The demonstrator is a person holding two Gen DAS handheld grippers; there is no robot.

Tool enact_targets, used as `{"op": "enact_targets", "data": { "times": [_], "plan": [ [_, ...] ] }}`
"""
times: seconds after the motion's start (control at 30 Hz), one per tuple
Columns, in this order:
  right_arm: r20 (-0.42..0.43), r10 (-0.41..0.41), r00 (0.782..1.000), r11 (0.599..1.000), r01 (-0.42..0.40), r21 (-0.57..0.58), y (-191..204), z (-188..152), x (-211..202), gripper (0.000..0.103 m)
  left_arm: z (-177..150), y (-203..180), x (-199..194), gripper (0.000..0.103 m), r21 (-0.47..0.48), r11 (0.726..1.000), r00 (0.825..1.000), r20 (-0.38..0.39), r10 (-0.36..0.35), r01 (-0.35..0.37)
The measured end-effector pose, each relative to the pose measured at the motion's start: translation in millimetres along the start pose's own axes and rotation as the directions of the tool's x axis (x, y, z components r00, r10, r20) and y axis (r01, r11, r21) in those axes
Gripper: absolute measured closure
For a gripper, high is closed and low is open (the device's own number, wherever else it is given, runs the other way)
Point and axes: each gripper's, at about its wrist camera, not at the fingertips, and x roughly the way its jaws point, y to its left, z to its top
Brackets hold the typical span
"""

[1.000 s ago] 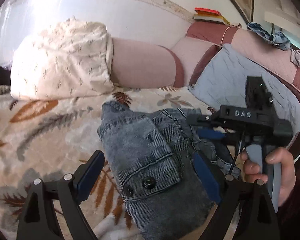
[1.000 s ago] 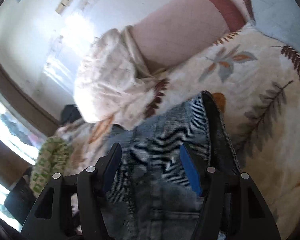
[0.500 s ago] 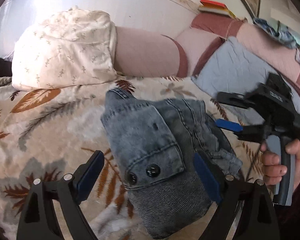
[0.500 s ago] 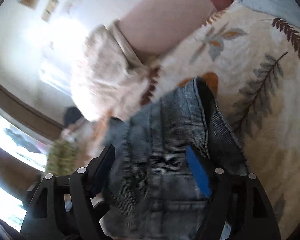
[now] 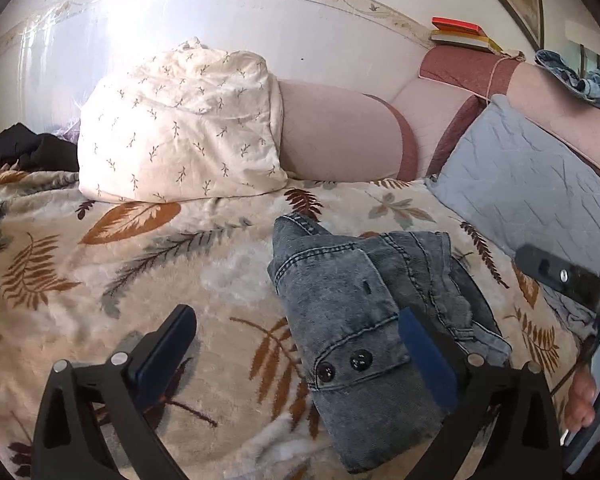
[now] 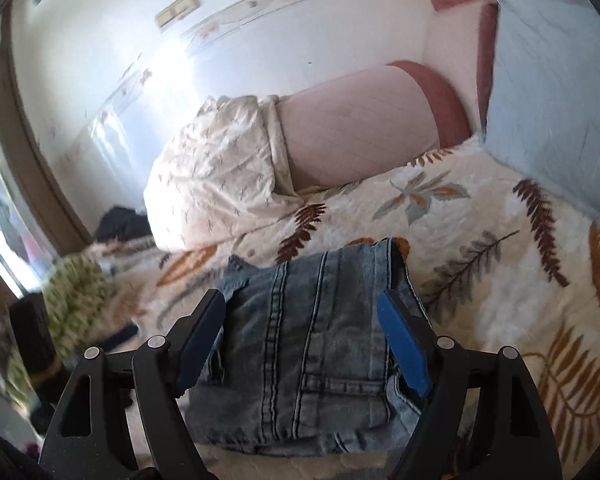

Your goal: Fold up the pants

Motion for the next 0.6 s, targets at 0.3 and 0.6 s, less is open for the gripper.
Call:
{"op": "enact_targets", "data": {
  "times": [0.3, 0.6],
  "plan": [
    [-0.004, -0.016, 1.0, 1.0, 0.016, -0.015, 3.2, -18.4, -18.1, 0.024, -16.8, -18.0, -22.1, 0.0, 0.116, 0.992, 0.998, 0.006, 0.055, -0.055],
    [-0.124, -0.104, 0.987, 0.994, 0.105, 0.0, -13.7, -22.5, 8.5, 0.024, -24.7, -27.0, -14.3, 0.0, 0.121, 0.992, 0.999, -0.035, 0.025, -0.02]
  ]
}}
